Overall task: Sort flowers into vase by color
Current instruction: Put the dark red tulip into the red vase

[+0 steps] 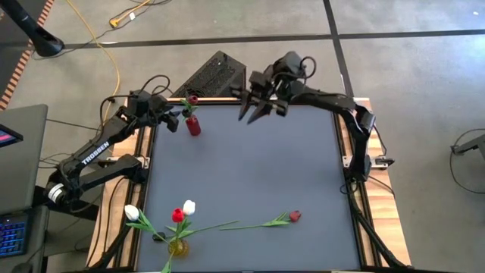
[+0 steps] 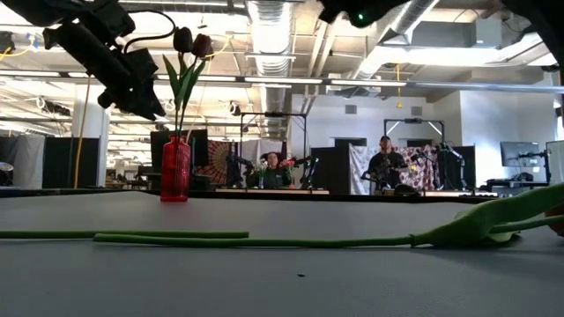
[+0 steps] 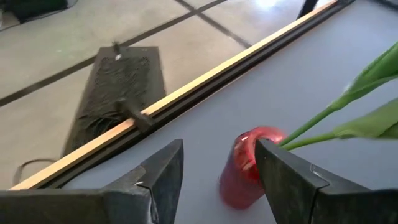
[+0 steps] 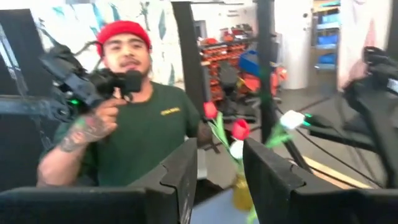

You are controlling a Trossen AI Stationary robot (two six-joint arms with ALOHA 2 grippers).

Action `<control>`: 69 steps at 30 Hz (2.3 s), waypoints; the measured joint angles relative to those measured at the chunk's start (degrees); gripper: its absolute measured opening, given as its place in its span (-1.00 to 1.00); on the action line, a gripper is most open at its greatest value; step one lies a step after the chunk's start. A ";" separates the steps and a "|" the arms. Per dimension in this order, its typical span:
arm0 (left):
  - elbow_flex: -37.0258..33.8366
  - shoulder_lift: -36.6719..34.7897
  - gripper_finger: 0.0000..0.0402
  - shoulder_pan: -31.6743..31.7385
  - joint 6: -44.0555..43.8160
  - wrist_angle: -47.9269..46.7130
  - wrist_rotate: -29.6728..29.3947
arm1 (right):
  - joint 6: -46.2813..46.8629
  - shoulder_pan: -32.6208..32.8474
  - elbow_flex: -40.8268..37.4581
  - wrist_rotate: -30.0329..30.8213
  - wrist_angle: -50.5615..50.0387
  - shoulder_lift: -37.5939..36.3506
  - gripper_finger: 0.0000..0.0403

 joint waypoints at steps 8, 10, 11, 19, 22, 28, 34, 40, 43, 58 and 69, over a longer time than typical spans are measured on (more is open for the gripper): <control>4.69 -0.17 -0.07 -0.44 0.98 -9.68 -6.78 | -2.09 9.66 0.00 7.87 -3.80 0.00 -0.24; 7.04 -0.17 -0.07 -1.61 1.18 -13.87 -6.78 | -5.35 12.17 0.02 9.74 -7.78 0.00 -0.25; 8.19 -0.18 -0.07 -2.45 1.39 -15.74 -6.78 | -7.49 13.45 0.02 11.04 -10.57 0.00 -0.25; 10.40 -0.20 -0.07 -13.67 1.25 -27.24 -9.92 | -27.03 22.04 0.02 30.97 -44.38 0.00 -0.25; 10.38 -0.75 -0.07 -17.17 0.79 -32.35 -12.69 | -29.28 24.72 0.02 42.81 -57.88 0.01 -0.25; 10.38 -4.68 -0.07 -22.14 -0.94 -36.02 -11.19 | -24.94 30.79 0.02 60.55 -77.74 0.02 -0.25; 10.38 -9.65 -0.07 -26.90 -2.45 -36.69 -10.76 | -12.16 38.43 0.02 70.70 -87.23 0.02 -0.24; 10.38 -12.90 -0.07 -30.50 -3.31 -36.60 -10.73 | 13.90 45.19 0.02 77.67 -89.10 0.06 -0.24; 10.36 -13.07 -0.07 -31.56 -3.46 -35.95 -10.73 | 27.91 48.50 0.02 84.97 -89.83 0.89 -0.24; 9.77 -13.05 -0.07 -34.05 1.26 -31.61 -9.57 | 17.62 56.16 -0.08 98.26 -96.33 6.32 -0.24; 9.77 -13.05 -0.07 -34.03 0.27 -33.32 -9.49 | -7.42 54.86 -0.07 89.91 -94.43 12.55 -0.24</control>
